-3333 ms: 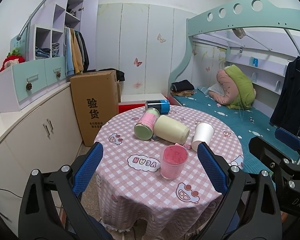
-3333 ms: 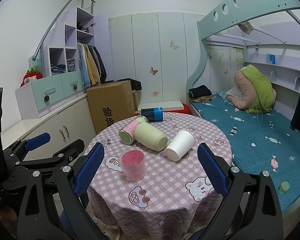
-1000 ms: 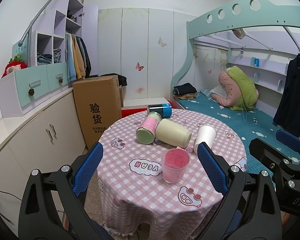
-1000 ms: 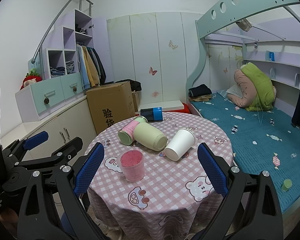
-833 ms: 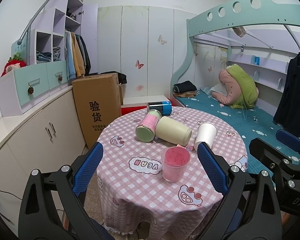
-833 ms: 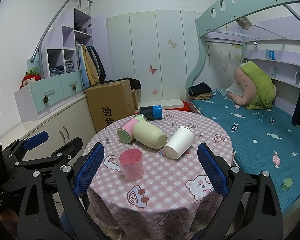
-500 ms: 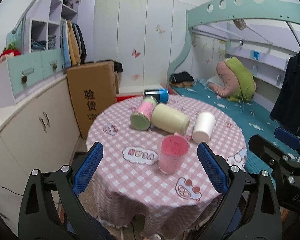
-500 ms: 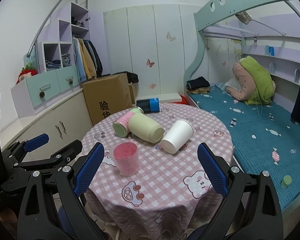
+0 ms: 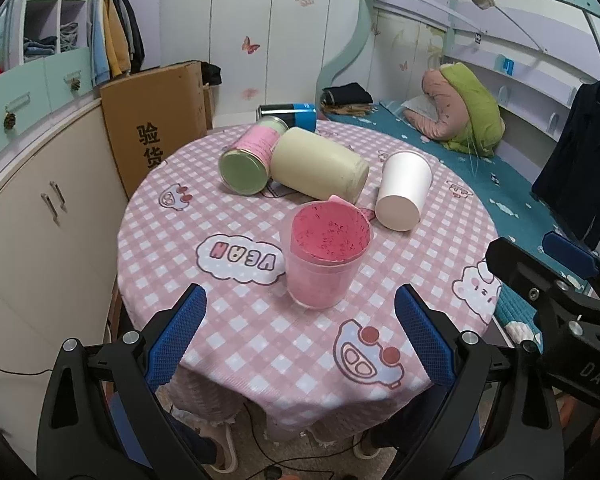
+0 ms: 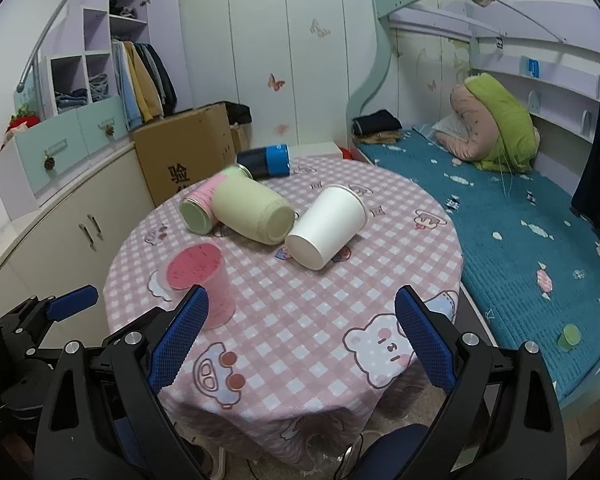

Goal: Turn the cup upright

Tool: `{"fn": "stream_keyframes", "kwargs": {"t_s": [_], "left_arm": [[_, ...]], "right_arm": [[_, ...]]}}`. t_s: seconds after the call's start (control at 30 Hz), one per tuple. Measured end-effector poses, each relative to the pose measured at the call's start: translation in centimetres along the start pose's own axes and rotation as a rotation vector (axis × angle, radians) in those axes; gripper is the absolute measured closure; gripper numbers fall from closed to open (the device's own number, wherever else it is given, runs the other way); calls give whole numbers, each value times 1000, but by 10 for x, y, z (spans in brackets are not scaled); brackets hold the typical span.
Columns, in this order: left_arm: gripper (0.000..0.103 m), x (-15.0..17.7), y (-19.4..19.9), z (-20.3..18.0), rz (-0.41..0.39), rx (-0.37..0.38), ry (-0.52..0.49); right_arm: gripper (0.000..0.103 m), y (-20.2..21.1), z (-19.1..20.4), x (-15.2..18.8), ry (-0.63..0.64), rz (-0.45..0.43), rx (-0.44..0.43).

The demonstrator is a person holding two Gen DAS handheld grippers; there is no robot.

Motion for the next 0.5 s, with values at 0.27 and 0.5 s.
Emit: {"fn": "stream_keyframes", "kwargs": {"t_s": [0.27, 0.5], "left_arm": [[7, -5, -22, 1, 24, -17, 5], [7, -7, -35, 1, 32, -31, 2]], "right_arm": [[12, -21, -5, 1, -8, 30, -7], [12, -35, -9, 0, -12, 50, -10]]}}
Point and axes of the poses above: each gripper's, at about its wrist camera, not at the fingertips, and y roughly against the way its jaws point, z to its left, x to its underside, the point moved 7 cm from there along -y, roughly the way its jaws point, and after that the axes turned 12 degrees about y, right-handed, at the moved point
